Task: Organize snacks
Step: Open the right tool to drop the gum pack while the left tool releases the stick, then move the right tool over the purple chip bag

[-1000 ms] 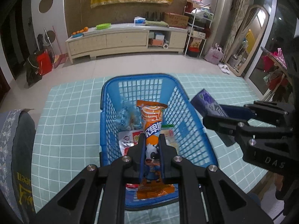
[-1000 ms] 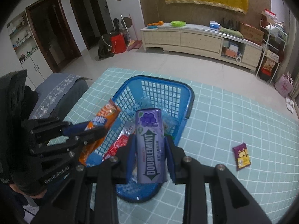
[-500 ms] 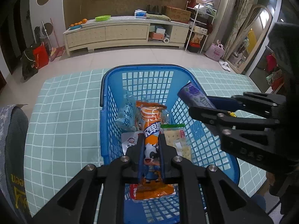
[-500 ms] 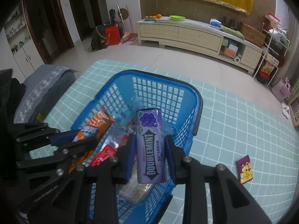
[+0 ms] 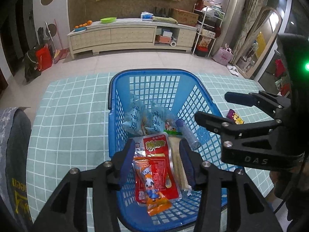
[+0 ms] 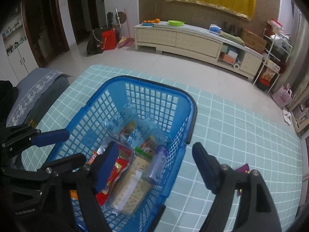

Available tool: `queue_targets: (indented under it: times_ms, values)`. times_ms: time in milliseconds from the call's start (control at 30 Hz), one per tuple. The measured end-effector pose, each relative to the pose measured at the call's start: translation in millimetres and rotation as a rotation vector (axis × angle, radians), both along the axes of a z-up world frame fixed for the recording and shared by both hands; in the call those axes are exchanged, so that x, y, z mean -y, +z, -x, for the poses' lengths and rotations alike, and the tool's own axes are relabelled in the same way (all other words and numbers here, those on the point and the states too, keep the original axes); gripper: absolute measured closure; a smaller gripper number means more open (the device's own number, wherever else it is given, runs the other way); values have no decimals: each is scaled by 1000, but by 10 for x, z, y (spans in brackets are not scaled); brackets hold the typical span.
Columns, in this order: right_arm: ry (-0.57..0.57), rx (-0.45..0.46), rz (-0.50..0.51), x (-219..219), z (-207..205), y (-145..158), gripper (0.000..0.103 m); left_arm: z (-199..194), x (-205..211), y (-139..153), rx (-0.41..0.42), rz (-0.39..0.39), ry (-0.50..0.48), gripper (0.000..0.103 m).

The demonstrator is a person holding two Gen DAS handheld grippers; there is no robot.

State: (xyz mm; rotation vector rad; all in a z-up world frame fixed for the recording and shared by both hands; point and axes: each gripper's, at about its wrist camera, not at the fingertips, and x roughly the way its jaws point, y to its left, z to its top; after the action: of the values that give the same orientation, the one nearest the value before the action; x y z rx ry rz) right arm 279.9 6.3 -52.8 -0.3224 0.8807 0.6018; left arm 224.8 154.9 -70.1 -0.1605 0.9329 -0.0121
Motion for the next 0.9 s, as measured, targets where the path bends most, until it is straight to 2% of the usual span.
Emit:
queue_targets:
  times_ms: [267,567,667,900]
  values:
    - [-36,-19,-29,244,141,111,17,155,120,142,19,5,-13,46]
    - [-75,-35,-50,563,270,244,17,254,371,304,30,-12,-35,45]
    - [-87,-27,-55,689,277,305,17,246,487,343,24,-12,-52,36]
    - [-111,-33,-58,960,222,314,17,133,759,324,-5,-8,-65,29]
